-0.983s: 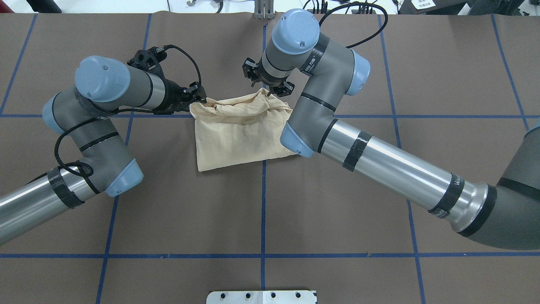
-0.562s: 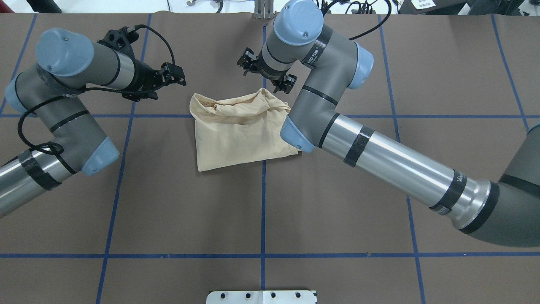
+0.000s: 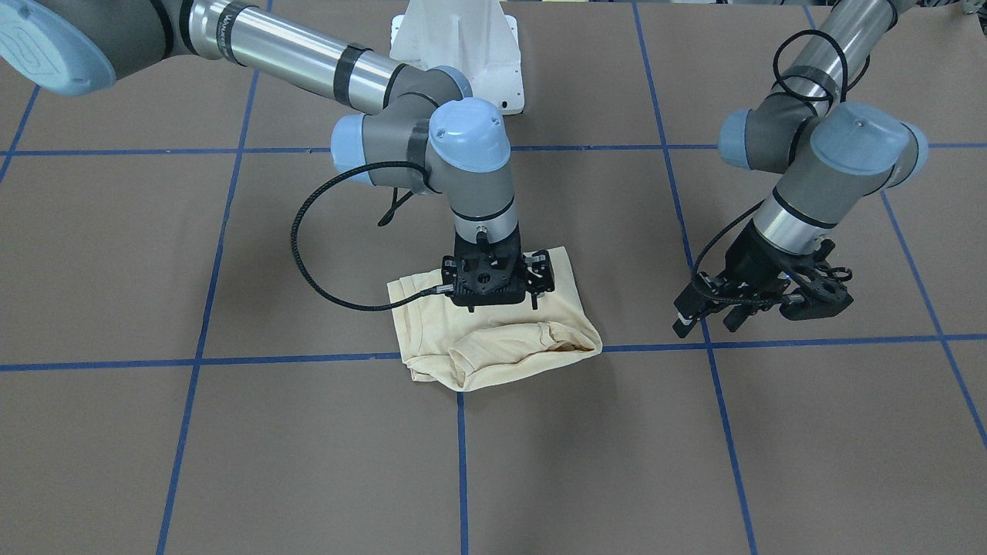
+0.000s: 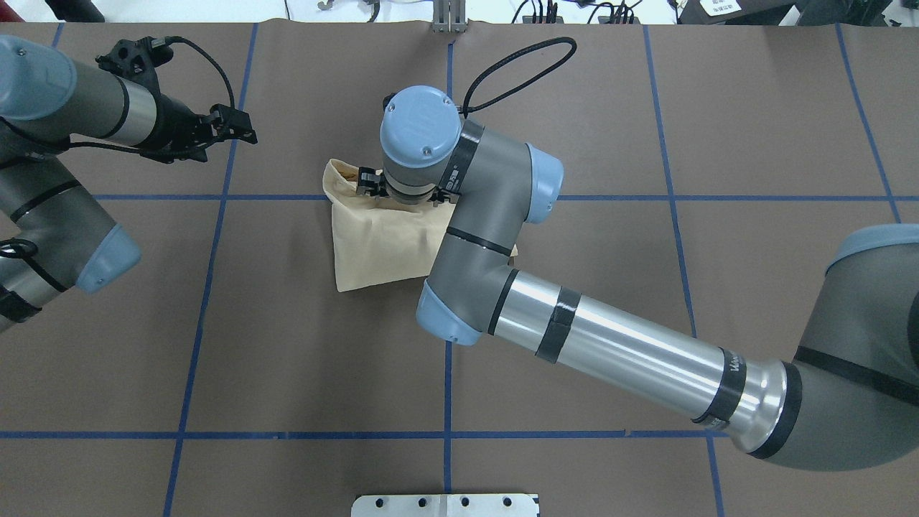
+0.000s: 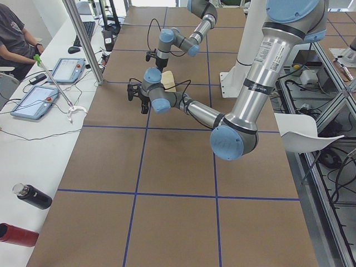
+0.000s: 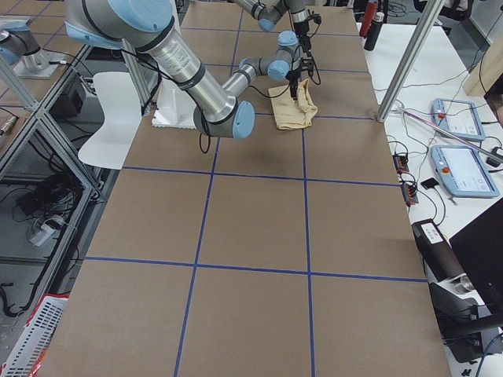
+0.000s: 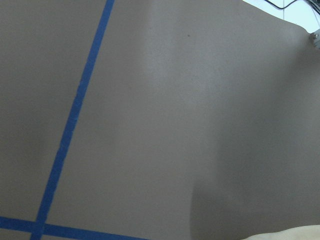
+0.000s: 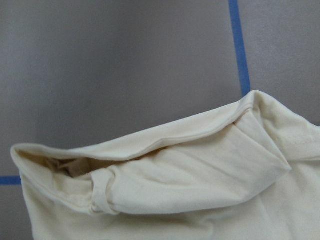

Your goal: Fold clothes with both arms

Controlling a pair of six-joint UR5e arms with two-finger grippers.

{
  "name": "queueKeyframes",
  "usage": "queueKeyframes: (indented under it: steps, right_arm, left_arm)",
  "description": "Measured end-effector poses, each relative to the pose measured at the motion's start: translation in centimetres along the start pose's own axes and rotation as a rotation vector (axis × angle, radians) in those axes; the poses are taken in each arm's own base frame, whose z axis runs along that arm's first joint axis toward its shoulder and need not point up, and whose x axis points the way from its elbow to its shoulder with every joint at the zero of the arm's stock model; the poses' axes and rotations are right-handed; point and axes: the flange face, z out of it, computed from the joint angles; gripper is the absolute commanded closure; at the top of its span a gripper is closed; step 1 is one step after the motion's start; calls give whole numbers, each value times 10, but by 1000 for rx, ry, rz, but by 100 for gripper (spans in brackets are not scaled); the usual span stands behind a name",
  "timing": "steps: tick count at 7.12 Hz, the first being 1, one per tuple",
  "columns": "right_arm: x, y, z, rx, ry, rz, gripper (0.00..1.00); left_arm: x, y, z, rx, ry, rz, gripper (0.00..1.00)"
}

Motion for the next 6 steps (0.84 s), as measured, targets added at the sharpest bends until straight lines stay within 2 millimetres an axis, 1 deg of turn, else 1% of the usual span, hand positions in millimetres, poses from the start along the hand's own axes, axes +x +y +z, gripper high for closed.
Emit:
queueKeyframes:
  steps: [1, 2, 4, 6]
  right_arm:
    - [-3, 12, 12, 3, 35, -98, 0]
    - [-1, 17, 23, 3, 61, -147, 0]
    - [-4, 14, 36, 18, 87, -190, 0]
    - [-11, 5, 55, 38, 85, -208, 1]
  left_arm:
    - [-12, -4, -3, 7, -12, 13, 0]
    - [-17, -6, -4, 10, -17, 18, 0]
    - [-21, -7, -3, 11, -23, 18, 0]
    - [-23, -7, -3, 11, -25, 17, 0]
